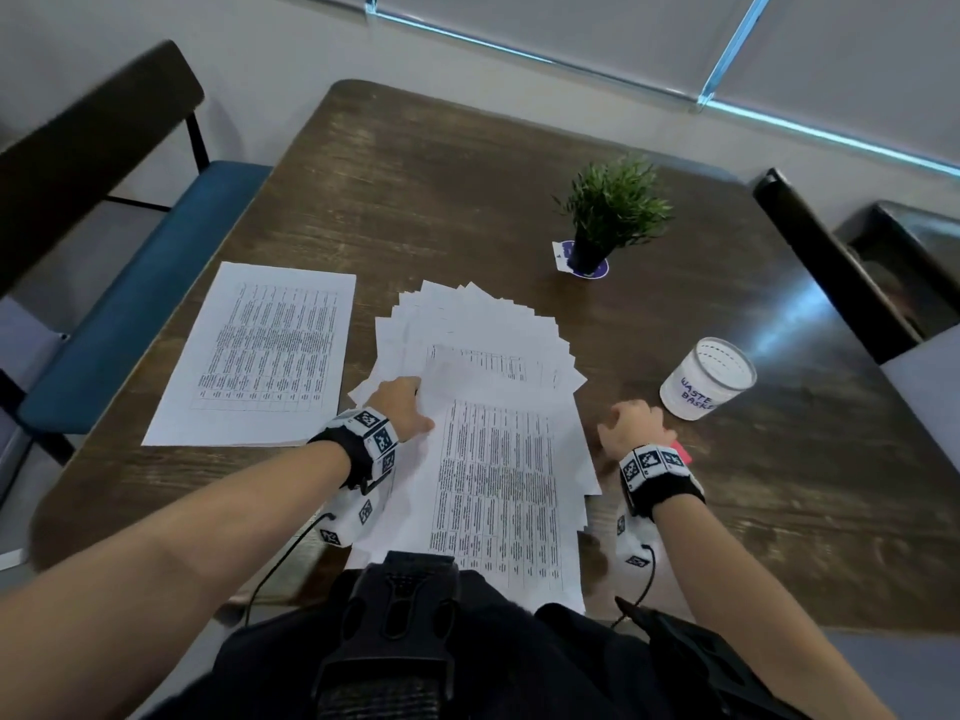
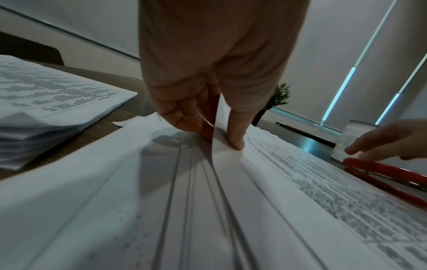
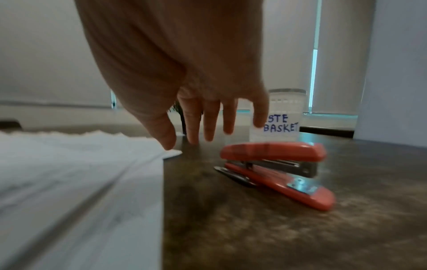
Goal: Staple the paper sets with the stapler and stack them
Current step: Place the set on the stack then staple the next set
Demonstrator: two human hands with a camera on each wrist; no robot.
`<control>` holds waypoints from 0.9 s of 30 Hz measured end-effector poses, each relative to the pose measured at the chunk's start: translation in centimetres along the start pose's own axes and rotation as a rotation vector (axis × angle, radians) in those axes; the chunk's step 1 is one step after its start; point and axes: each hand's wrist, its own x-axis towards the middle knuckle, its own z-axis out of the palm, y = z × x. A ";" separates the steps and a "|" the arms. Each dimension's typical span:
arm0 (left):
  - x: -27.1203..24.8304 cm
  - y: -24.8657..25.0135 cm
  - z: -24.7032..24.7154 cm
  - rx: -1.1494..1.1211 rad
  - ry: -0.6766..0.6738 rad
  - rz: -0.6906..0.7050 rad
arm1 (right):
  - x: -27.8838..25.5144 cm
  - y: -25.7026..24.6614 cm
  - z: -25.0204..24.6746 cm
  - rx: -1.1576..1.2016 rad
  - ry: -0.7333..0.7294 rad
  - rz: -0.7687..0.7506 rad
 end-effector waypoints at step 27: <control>-0.6 3.2 2.1 0.421 -0.122 0.292 | -3.1 -8.8 -0.2 0.385 0.048 -0.195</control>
